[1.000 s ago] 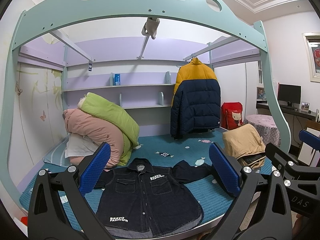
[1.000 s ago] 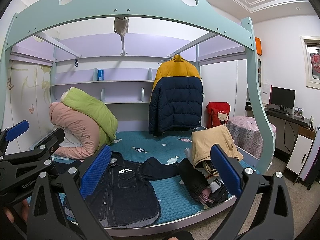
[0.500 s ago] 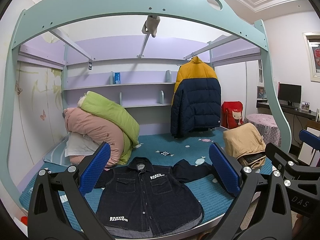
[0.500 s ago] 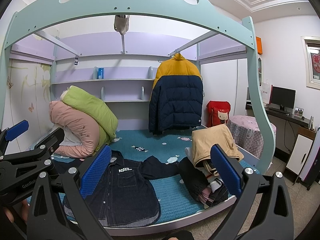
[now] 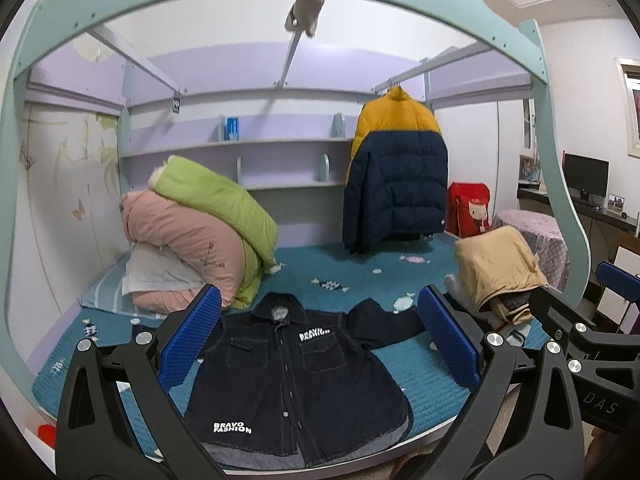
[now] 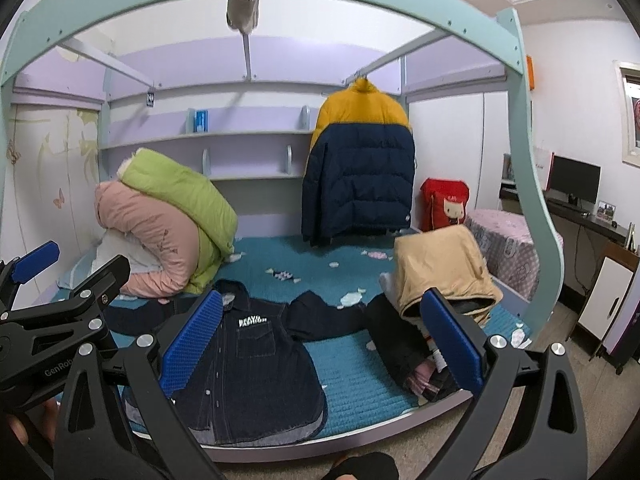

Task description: Fold large clothes

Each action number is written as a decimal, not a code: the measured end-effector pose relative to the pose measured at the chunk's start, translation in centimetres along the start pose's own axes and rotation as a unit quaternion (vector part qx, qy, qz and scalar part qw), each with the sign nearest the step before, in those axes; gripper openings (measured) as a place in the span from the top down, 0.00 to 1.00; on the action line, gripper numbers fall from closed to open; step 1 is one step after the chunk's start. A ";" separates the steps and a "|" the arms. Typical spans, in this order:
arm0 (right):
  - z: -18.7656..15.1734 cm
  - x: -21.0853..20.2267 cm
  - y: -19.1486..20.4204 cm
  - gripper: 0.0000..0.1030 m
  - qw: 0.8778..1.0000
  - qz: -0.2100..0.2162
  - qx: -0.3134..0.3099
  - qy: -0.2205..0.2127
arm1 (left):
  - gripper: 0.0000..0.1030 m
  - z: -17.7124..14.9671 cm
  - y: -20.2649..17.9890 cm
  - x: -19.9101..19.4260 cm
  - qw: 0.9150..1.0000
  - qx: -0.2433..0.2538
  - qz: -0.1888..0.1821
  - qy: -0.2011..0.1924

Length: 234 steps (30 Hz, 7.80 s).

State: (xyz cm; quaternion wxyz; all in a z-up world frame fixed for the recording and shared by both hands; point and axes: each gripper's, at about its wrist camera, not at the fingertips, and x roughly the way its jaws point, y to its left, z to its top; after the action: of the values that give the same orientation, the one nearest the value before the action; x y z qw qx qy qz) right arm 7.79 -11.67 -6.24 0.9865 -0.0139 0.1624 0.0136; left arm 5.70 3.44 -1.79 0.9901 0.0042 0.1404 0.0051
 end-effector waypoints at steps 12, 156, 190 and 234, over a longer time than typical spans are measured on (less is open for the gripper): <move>-2.1 11.4 3.4 0.07 0.995 0.038 -0.005 0.090 | 0.05 -4.2 3.8 12.2 0.997 -0.014 0.024 0.075; -12.8 54.4 -1.3 0.77 0.951 0.111 0.039 0.285 | 0.86 -22.8 16.5 62.2 0.915 -0.247 -0.100 0.303; -19.9 61.9 -11.6 0.41 0.913 -0.136 0.304 0.236 | 0.20 -30.5 13.6 58.0 0.912 -0.127 0.066 0.384; -14.6 53.3 27.3 0.38 0.937 0.256 -0.122 0.202 | 0.18 -29.6 31.6 47.7 0.904 -0.242 0.099 0.339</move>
State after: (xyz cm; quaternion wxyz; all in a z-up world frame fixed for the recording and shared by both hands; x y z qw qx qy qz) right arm 52.73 16.39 -37.83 0.8867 -0.0949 0.3539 0.2820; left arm 43.04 35.82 -43.21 0.8479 -0.2238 0.4605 0.1376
